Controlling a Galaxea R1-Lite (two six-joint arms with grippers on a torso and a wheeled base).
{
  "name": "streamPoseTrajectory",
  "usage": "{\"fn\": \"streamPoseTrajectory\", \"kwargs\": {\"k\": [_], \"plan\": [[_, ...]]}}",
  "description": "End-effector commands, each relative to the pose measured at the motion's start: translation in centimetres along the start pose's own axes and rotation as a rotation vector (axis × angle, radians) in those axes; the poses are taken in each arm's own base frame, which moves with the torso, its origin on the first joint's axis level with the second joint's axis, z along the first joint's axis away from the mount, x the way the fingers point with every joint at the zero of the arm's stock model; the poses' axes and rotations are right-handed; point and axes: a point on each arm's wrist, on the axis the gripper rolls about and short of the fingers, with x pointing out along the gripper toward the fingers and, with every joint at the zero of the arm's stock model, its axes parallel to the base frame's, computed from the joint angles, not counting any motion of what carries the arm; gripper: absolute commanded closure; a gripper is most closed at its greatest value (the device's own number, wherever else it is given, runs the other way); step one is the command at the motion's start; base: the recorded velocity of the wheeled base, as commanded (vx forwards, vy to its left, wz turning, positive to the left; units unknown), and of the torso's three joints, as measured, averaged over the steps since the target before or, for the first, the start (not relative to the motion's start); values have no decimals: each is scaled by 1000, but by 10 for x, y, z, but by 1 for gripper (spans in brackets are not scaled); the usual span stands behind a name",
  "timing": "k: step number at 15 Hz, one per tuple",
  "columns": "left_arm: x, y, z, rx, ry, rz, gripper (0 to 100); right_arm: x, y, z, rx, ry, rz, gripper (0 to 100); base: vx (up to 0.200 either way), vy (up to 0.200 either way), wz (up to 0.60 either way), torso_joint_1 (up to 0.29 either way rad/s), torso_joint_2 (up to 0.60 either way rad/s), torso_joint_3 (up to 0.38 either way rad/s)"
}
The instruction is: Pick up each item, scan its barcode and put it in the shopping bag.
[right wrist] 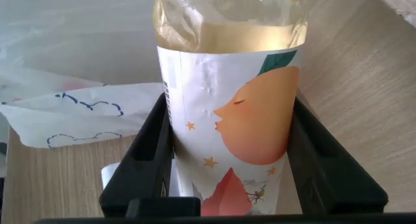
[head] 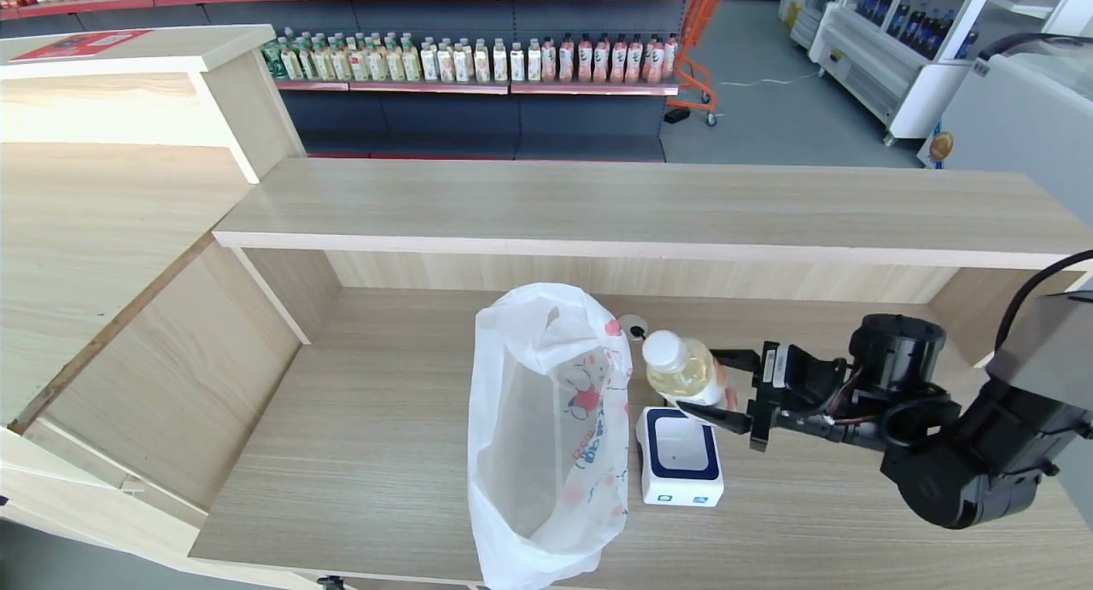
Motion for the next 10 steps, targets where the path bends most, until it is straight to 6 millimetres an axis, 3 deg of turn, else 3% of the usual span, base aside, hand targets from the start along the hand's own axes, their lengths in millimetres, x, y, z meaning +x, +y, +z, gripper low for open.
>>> {"fn": "streamPoseTrajectory", "kwargs": {"k": [1,4,10], "plan": [[0,0,0,-1,0,1,0,-20,-25,57,100,-41,-174,100,0,0,0,0,0,0],[0,0,0,-1,0,1,0,-16,-31,62,390,-10,-359,100,0,0,0,0,0,0],[0,0,0,-1,0,1,0,4,-11,76,582,-17,-409,100,0,0,0,0,0,0]]}}
